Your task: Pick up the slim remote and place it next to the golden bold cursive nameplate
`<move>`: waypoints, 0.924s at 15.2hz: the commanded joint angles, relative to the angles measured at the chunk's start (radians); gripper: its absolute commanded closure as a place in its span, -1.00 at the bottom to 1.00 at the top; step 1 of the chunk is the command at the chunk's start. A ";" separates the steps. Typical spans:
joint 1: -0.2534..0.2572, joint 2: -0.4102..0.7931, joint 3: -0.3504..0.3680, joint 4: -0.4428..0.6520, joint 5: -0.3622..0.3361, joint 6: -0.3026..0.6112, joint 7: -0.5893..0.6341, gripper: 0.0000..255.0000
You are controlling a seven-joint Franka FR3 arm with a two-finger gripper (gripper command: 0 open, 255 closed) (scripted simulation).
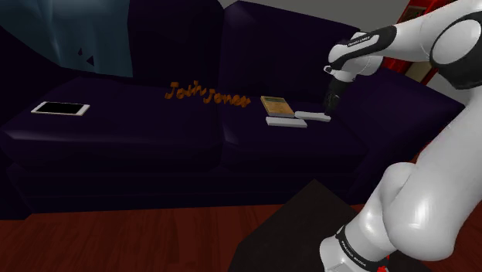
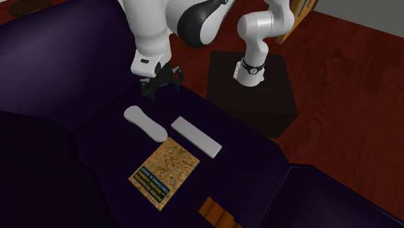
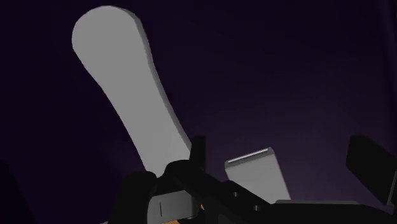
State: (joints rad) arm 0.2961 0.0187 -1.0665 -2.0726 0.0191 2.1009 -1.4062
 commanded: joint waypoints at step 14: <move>-0.352 0.557 0.228 0.360 0.474 -0.021 -0.504 -1.00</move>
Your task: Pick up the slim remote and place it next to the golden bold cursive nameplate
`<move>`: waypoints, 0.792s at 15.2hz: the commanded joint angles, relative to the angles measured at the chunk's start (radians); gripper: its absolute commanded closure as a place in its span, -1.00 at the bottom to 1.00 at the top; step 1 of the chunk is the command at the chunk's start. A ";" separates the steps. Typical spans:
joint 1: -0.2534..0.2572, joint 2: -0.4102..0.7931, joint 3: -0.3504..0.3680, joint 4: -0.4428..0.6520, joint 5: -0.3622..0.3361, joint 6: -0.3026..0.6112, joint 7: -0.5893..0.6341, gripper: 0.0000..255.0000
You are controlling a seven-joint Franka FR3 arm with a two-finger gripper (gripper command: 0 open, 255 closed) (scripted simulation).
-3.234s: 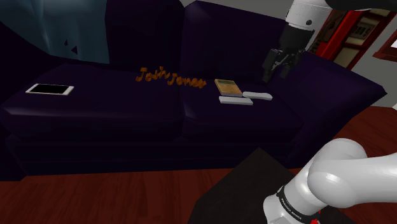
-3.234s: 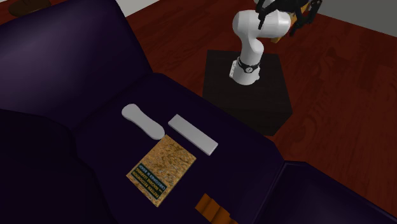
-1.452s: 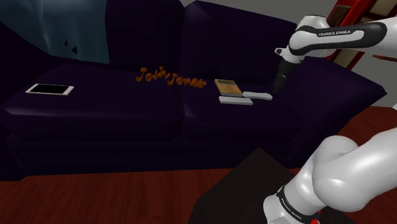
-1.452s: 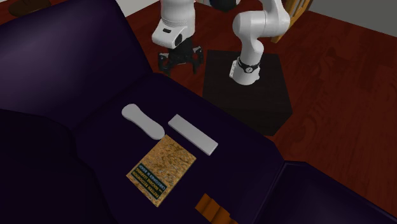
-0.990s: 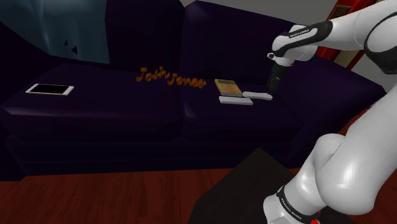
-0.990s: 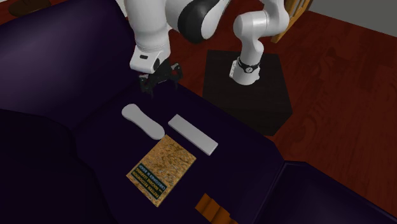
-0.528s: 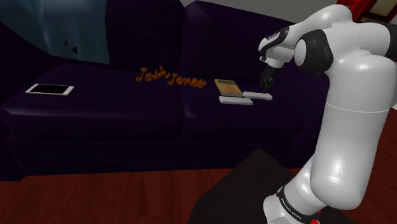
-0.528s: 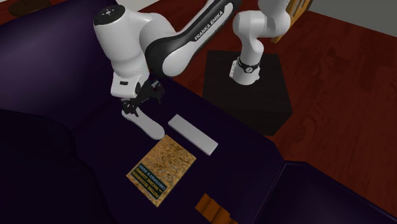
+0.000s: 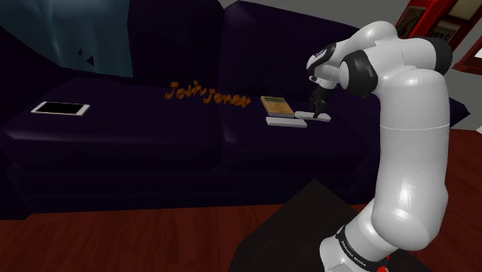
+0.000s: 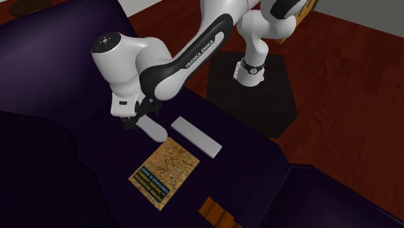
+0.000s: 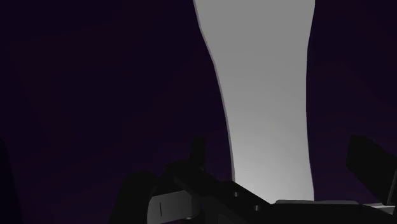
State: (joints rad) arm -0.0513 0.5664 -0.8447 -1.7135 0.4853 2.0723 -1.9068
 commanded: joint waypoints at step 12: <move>-0.009 0.020 0.013 -0.006 0.017 0.022 -0.009 1.00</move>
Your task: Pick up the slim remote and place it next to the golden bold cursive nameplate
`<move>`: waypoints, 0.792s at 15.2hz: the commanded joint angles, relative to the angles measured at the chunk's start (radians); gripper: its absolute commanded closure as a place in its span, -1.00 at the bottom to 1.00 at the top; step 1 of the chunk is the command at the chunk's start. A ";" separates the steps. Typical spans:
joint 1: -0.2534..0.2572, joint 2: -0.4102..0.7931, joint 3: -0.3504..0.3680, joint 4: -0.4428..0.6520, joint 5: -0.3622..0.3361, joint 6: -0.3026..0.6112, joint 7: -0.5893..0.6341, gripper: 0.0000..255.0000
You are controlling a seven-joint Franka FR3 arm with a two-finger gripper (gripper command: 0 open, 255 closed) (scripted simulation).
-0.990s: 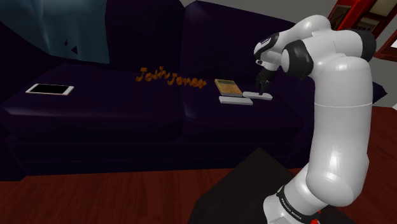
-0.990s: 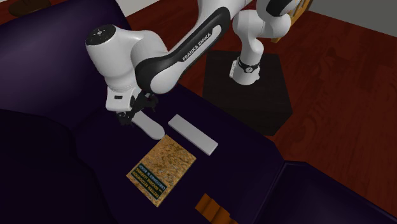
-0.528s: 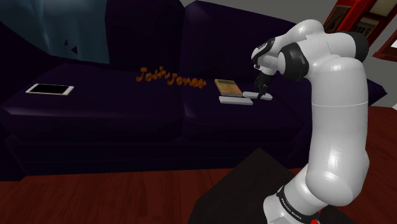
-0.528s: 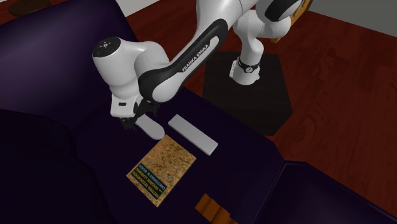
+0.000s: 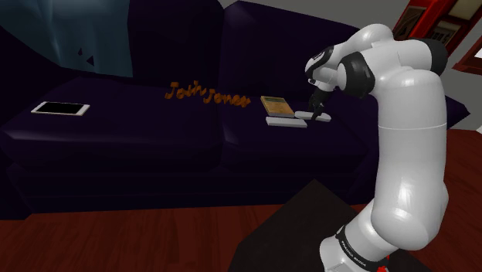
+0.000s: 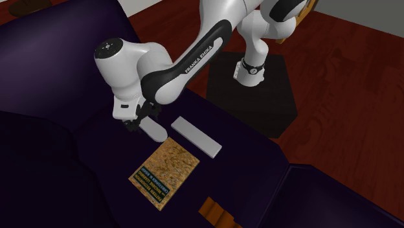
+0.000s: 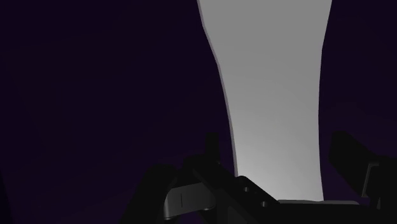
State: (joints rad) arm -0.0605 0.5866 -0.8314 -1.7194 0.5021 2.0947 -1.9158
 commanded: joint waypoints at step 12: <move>0.012 -0.031 -0.022 0.024 -0.029 -0.048 0.018 1.00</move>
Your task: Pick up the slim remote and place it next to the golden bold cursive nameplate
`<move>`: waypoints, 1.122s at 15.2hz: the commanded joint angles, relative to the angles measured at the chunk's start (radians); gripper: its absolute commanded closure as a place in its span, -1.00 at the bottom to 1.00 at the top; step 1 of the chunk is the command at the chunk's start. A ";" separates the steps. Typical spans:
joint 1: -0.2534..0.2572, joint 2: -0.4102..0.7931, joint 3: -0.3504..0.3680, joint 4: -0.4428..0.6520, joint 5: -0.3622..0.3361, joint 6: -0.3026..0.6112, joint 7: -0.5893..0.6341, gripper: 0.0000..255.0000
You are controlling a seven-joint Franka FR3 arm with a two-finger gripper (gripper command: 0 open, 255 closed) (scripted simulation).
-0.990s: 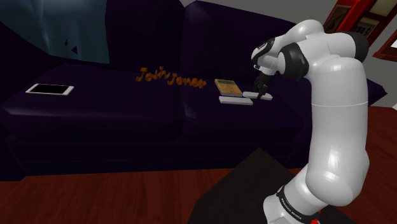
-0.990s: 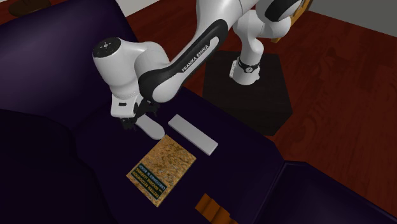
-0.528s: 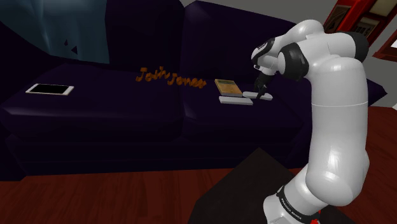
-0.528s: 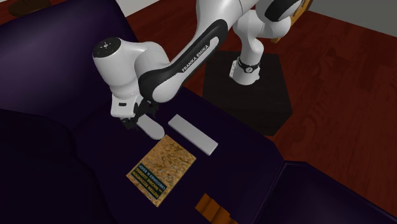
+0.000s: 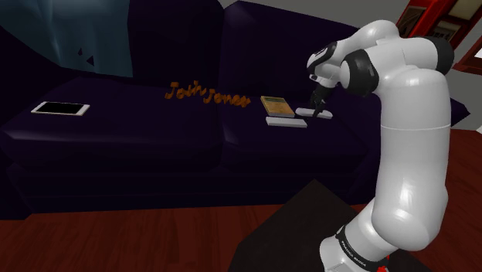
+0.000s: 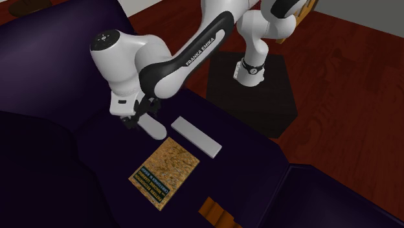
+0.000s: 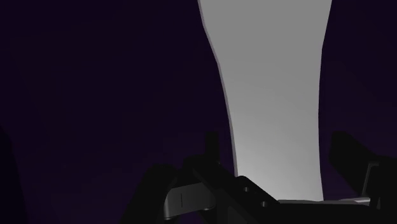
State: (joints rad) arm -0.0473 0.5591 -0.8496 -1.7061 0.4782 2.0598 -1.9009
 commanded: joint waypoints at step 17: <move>0.015 -0.081 -0.055 0.140 -0.081 -0.195 0.053 1.00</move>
State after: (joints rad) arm -0.0323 0.4818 -0.9018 -1.5756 0.4012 1.8770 -1.8499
